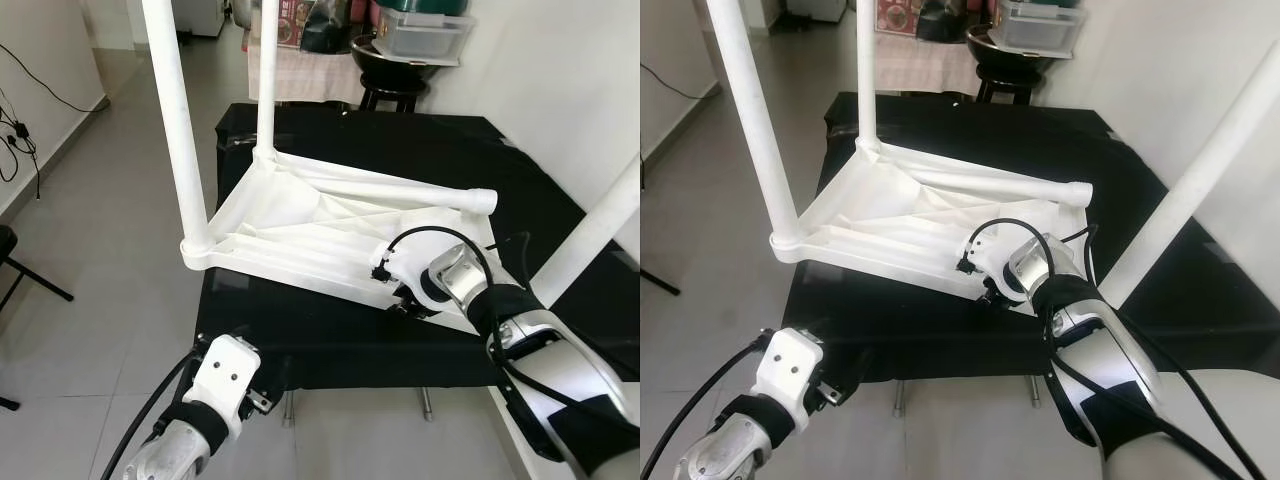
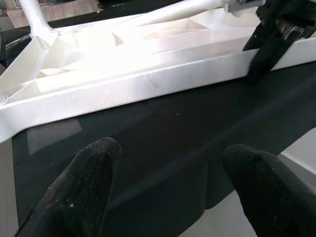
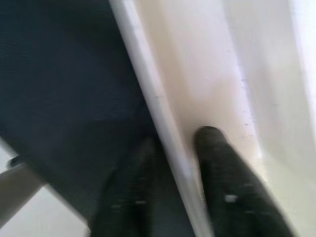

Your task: Building children table

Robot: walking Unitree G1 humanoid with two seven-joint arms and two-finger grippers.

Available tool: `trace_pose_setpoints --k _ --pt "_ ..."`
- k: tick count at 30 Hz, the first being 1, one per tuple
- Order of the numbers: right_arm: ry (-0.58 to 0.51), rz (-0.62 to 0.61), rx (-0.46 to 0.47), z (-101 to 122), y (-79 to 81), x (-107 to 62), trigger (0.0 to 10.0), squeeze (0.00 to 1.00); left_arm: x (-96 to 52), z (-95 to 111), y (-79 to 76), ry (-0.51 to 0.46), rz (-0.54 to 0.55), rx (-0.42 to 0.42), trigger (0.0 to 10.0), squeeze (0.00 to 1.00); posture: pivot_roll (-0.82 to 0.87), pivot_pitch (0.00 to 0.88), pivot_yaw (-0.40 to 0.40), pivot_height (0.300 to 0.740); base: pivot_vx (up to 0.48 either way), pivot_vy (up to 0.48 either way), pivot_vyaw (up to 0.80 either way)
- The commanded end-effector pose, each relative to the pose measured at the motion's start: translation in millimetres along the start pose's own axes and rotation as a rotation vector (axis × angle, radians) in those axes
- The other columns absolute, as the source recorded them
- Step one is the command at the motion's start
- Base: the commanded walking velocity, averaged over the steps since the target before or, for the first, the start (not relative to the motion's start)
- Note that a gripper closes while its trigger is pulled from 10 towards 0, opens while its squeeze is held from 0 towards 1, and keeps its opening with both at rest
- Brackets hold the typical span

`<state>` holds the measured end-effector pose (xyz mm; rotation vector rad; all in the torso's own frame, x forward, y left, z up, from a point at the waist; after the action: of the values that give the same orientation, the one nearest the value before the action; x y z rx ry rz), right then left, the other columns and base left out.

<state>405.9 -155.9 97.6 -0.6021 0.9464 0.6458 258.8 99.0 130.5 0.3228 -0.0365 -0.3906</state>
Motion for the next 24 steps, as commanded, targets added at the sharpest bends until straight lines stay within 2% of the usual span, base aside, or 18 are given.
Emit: trace_pose_setpoints --k 1,5,7,9,10,11,12,13,14,17,18,19,21,24 --pt "0.028 0.034 0.039 -12.3 12.2 12.6 0.0 0.0 -0.6 -2.8 -2.5 0.012 -0.005 -0.003 10.0 0.0 -0.22 0.057 -0.122 0.74 0.0 0.0 0.0" --pt "0.018 0.042 0.066 -10.7 16.2 15.5 0.0 0.0 -0.7 -2.6 -2.6 0.012 -0.004 -0.003 10.0 0.0 -0.22 0.059 -0.123 0.74 0.0 0.0 0.0" --pt "-0.022 0.044 0.151 -3.4 19.6 17.8 0.0 0.0 -0.9 -2.4 -2.4 0.011 -0.002 -0.004 10.0 0.0 -0.22 0.061 -0.125 0.74 0.0 0.0 0.0" --pt "-0.039 0.047 0.183 -0.3 20.9 18.3 0.0 0.0 -1.0 -2.3 -2.4 0.011 -0.001 -0.004 10.0 0.0 -0.22 0.061 -0.125 0.74 0.0 0.0 0.0" --pt "-0.065 0.052 0.237 4.6 23.1 19.1 0.0 0.0 -0.8 -2.1 -2.3 0.01 -0.001 -0.005 10.0 0.0 -0.22 0.061 -0.127 0.74 0.0 0.0 0.0" --pt "-0.065 0.052 0.237 4.6 23.1 19.1 0.0 0.0 -0.8 -2.1 -2.3 0.01 -0.001 -0.005 10.0 0.0 -0.22 0.061 -0.127 0.74 0.0 0.0 0.0" --pt "-0.105 0.055 0.314 11.7 25.6 20.1 0.0 0.0 -0.7 -1.8 -2.2 0.01 0.001 -0.005 10.0 0.0 -0.22 0.063 -0.129 0.74 0.0 0.0 0.0" --pt "-0.105 0.055 0.314 11.7 25.6 20.1 0.0 0.0 -0.7 -1.8 -2.2 0.01 0.001 -0.005 10.0 0.0 -0.22 0.063 -0.129 0.74 0.0 0.0 0.0" --pt "-0.127 0.056 0.367 16.1 27.5 20.8 0.0 0.0 -0.6 -1.7 -2.2 0.009 0.002 -0.005 10.0 0.0 -0.22 0.063 -0.129 0.74 0.0 0.0 0.0" --pt "-0.127 0.056 0.367 16.1 27.5 20.8 0.0 0.0 -0.6 -1.7 -2.2 0.009 0.002 -0.005 10.0 0.0 -0.22 0.063 -0.129 0.74 0.0 0.0 0.0" --pt "-0.177 0.049 0.462 25.9 29.7 21.8 0.0 0.0 -0.4 -1.6 -2.0 0.009 0.004 -0.005 10.0 0.0 -0.22 0.063 -0.129 0.74 0.0 0.0 0.0" --pt "-0.177 0.049 0.462 25.9 29.7 21.8 0.0 0.0 -0.4 -1.6 -2.0 0.009 0.004 -0.005 10.0 0.0 -0.22 0.063 -0.129 0.74 0.0 0.0 0.0" --pt "-0.262 0.025 0.618 47.1 34.3 22.8 0.0 0.0 -0.1 -1.3 -1.3 0.007 0.006 -0.005 10.0 0.0 -0.22 0.062 -0.129 0.74 0.0 0.0 0.0" --pt "-0.262 0.025 0.618 47.1 34.3 22.8 0.0 0.0 -0.1 -1.3 -1.3 0.007 0.006 -0.005 10.0 0.0 -0.22 0.062 -0.129 0.74 0.0 0.0 0.0"
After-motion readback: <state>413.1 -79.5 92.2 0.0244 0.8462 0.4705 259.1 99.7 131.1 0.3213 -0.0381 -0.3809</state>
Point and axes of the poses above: a point about 5 cm out from each wrist's last joint towards the gripper, its own x axis pointing out of the wrist towards the gripper, its own z axis along the axis of the wrist's last joint, y = z × x, the point moved 6 cm from there along x, pointing out of the wrist towards the gripper, and after that the axes turned 8 degrees about x, right-handed, at the moved point
